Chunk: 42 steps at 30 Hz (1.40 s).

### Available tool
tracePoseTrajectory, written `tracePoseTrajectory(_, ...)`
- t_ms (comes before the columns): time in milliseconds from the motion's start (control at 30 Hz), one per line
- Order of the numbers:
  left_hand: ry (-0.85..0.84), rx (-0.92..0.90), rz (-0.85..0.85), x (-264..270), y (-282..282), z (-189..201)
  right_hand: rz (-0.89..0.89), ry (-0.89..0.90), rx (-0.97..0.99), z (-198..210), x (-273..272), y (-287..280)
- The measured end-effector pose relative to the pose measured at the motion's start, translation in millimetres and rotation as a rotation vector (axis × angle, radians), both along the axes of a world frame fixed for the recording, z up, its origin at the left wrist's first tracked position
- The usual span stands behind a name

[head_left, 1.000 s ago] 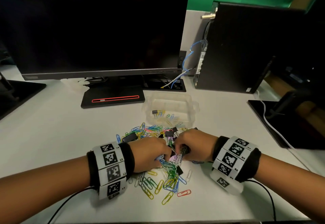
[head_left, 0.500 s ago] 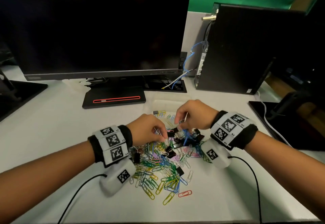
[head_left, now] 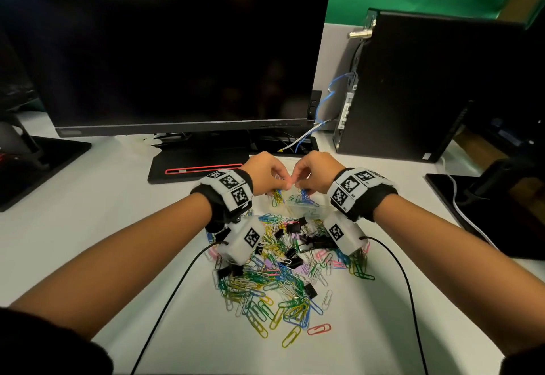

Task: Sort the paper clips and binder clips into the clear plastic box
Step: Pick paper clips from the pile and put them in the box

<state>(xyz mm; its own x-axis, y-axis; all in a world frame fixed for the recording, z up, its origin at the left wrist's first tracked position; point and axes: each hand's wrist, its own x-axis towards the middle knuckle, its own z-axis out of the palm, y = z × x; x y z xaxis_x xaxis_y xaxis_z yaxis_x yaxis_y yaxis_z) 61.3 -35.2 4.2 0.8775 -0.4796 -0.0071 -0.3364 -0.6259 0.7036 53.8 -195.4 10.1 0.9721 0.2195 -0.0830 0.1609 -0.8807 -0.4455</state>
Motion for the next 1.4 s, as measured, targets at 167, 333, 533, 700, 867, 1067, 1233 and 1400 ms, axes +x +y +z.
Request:
tracePoseTrajectory(167, 0.049, 0.031, 0.048, 12, -7, -7, 0.011, 0.087, -0.059, -7, 3, -2)
tracePoseTrajectory(333, 0.091, 0.021, 0.098, 20, -9, -14, -0.006, 0.088, -0.072, -9, 2, -7)
tracePoseTrajectory(533, 0.092, -0.053, 0.183, 24, -11, -23, -0.008, 0.084, -0.097, -9, -4, -12)
tracePoseTrajectory(700, 0.074, -0.028, 0.111, 22, -10, -25, 0.004, 0.065, -0.160, -11, -6, -9)
tracePoseTrajectory(867, -0.025, 0.110, -0.004, 17, -11, -23, 0.028, 0.037, -0.239, -10, -10, -6)
tracePoseTrajectory(1067, -0.075, 0.154, -0.139, -9, 1, -5, 0.114, -0.042, -0.327, -1, -31, -6)
tracePoseTrajectory(1233, -0.053, 0.314, -0.287, -51, 16, 6, 0.190, -0.104, -0.339, 6, -61, -10)
tracePoseTrajectory(1400, 0.003, 0.472, -0.427, -91, 28, 4, 0.240, -0.047, -0.297, 0, -90, -17)
